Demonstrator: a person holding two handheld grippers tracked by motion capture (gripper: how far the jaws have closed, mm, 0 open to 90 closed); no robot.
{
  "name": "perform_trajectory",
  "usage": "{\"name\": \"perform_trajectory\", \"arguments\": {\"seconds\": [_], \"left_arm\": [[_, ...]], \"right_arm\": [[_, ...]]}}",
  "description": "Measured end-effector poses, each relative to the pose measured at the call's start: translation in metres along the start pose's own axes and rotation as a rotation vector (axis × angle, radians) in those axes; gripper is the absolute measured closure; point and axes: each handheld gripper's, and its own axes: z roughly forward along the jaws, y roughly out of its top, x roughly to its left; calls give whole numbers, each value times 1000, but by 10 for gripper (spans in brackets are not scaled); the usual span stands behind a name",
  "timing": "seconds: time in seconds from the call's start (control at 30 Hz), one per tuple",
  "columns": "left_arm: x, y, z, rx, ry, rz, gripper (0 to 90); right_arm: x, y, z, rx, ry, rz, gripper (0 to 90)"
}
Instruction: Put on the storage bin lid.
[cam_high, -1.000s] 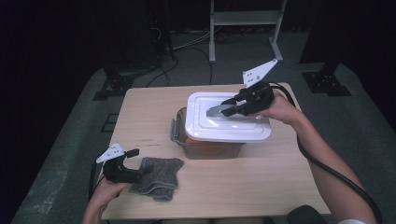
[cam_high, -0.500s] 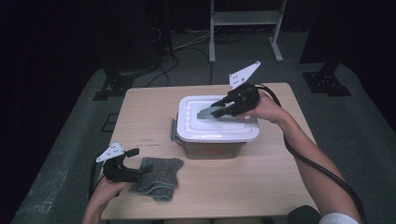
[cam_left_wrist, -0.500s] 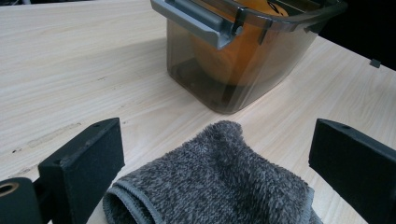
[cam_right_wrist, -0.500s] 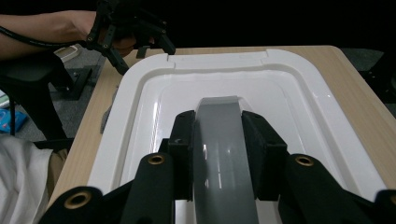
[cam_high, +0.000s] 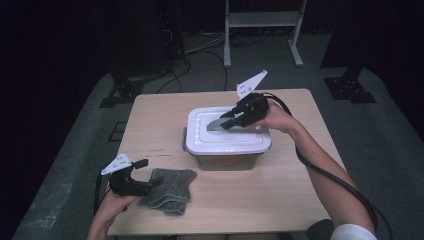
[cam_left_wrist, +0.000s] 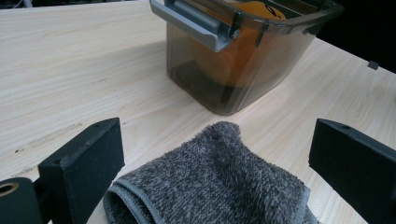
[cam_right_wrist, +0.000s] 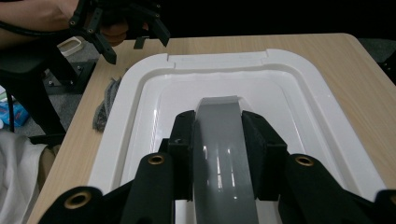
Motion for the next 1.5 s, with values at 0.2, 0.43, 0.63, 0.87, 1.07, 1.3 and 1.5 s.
{"name": "perform_trajectory", "arguments": {"seconds": [0.2,0.43,0.63,0.87,1.07,1.3,1.5], "left_arm": [[1,0,1,3,-1,1,25],[0,1,2,2,-4,4,25],[1,1,2,2,-5,3,25],[0,0,1,3,-6,4,25],[-1,0,1,2,-7,2,24],[-1,0,1,3,-10,6,25],[-1,0,1,4,-9,8,25]], "right_arm": [[-5,-7,6,-1,4,10,654],[-8,-11,13,10,9,14,654],[-10,-14,17,14,12,19,654],[-14,-18,22,30,15,18,653],[-15,-19,23,28,21,23,645],[-13,-20,19,8,29,40,536],[-11,-20,12,-6,18,44,505]]}}
